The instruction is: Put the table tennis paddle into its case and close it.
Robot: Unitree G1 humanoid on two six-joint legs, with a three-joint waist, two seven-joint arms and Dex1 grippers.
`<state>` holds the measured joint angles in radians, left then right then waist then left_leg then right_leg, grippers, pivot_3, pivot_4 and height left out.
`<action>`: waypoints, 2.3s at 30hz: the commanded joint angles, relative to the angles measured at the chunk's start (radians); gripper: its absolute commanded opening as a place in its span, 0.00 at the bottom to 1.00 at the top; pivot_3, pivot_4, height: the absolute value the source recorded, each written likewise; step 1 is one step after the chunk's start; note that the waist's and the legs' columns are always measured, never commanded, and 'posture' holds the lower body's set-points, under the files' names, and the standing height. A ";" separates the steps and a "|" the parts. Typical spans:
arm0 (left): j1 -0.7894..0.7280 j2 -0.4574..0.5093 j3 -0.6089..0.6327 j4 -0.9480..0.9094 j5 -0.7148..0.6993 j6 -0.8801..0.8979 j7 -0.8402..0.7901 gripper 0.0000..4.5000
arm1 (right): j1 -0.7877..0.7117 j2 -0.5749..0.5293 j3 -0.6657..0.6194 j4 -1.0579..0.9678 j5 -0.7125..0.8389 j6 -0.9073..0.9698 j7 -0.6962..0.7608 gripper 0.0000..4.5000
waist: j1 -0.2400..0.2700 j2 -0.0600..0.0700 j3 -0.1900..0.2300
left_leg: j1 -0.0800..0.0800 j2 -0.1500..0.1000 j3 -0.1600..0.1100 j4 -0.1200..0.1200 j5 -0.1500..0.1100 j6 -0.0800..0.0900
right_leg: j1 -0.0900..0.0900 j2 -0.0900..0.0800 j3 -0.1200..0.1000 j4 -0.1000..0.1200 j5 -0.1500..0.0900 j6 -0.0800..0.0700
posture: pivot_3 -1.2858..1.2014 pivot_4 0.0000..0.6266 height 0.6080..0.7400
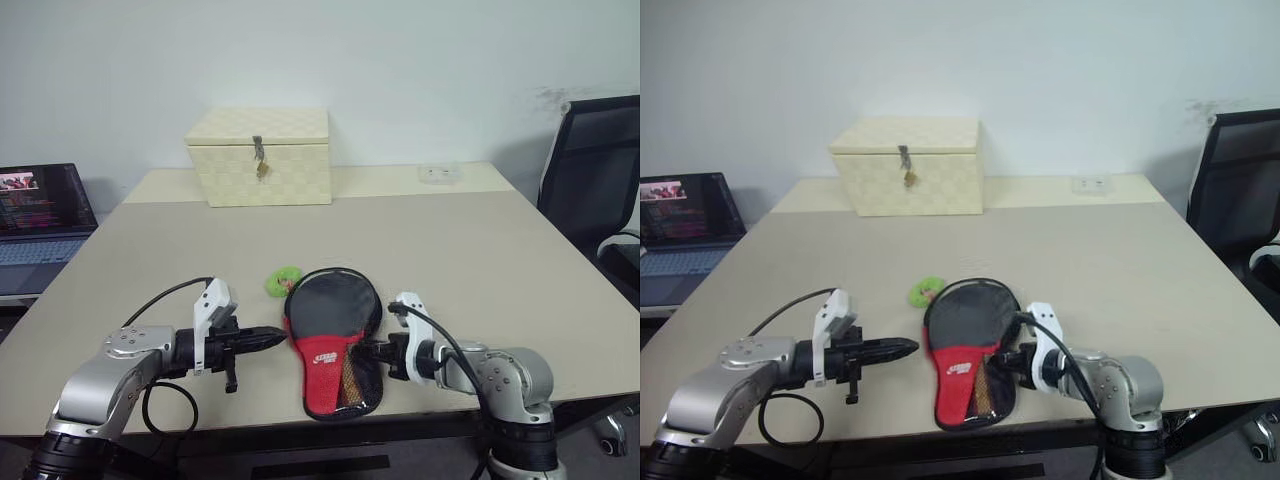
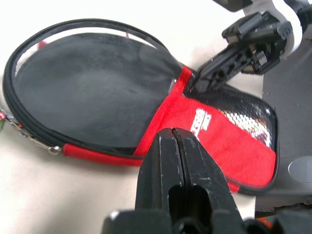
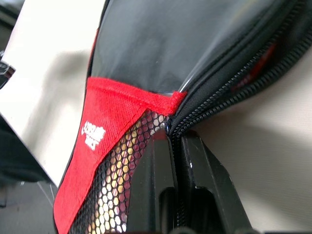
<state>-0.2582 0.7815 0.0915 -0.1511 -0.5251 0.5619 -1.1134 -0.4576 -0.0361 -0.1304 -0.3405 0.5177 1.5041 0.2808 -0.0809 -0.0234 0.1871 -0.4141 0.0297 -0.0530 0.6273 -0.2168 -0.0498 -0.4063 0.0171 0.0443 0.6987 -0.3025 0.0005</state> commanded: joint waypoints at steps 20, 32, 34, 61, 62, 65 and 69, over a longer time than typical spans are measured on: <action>-0.023 -0.013 0.018 0.030 0.007 -0.051 0.051 0.00 | -0.043 -0.258 0.090 -0.253 0.154 -0.091 0.194 0.99 | 0.000 0.000 0.000 | 0.000 -0.001 0.000 0.001 0.000 0.000 | 0.000 0.000 0.000 0.000 0.000 0.000 | 0.52 0.24 1.00; -0.176 -0.107 0.004 0.208 0.118 -0.102 0.236 0.08 | -0.084 -0.096 0.229 -0.024 0.062 -0.357 0.123 1.00 | 0.009 0.000 0.000 | -0.001 0.000 -0.001 0.001 0.000 0.000 | 0.000 -0.001 -0.001 0.000 0.002 -0.002 | 0.52 0.24 1.00; -0.229 -0.142 -0.005 0.274 0.155 -0.111 0.297 0.21 | -0.089 -0.082 0.265 0.015 0.027 -0.394 0.107 1.00 | 0.016 0.000 0.000 | -0.001 0.000 -0.001 0.002 0.000 0.000 | 0.000 -0.001 -0.001 0.000 0.003 -0.002 | 0.52 0.24 1.00; -0.797 -0.357 -0.109 1.315 0.465 -0.393 0.334 0.99 | -0.106 -0.076 0.314 0.077 -0.062 -0.462 0.084 1.00 | 0.031 -0.001 0.000 | -0.002 -0.004 -0.001 0.003 0.000 0.000 | 0.000 0.000 -0.005 0.000 0.004 -0.003 | 0.52 0.24 1.00; -0.798 -0.360 -0.108 1.324 0.471 -0.400 0.333 0.96 | -0.106 -0.077 0.314 0.075 -0.064 -0.465 0.083 1.00 | 0.031 -0.001 0.000 | -0.002 -0.004 -0.001 0.003 0.000 0.000 | 0.000 0.000 -0.005 0.000 0.004 -0.003 | 0.52 0.24 1.00; -0.799 -0.368 -0.101 1.338 0.479 -0.411 0.329 0.78 | -0.108 -0.079 0.313 0.073 -0.067 -0.471 0.081 1.00 | 0.031 -0.001 0.000 | -0.002 -0.004 -0.001 0.003 0.000 0.000 | 0.000 0.000 -0.005 0.001 0.004 -0.002 | 0.52 0.24 1.00; -0.789 -0.376 -0.098 1.339 0.483 -0.416 0.321 0.46 | -0.134 -0.073 0.315 0.110 -0.091 -0.535 0.085 1.00 | 0.031 -0.001 0.000 | -0.002 -0.004 -0.001 0.003 0.000 0.000 | 0.000 0.000 -0.005 0.001 0.004 -0.003 | 0.52 0.24 1.00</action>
<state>-1.0461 0.4147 -0.0099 1.1779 -0.0516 0.1481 -0.7809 -0.5560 -0.1166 0.1925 -0.2234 0.4439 1.0260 0.3647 -0.0497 -0.0245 0.1866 -0.4162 0.0254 -0.0543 0.6303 -0.2166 -0.0498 -0.4062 0.0169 0.0391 0.6998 -0.2983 -0.0020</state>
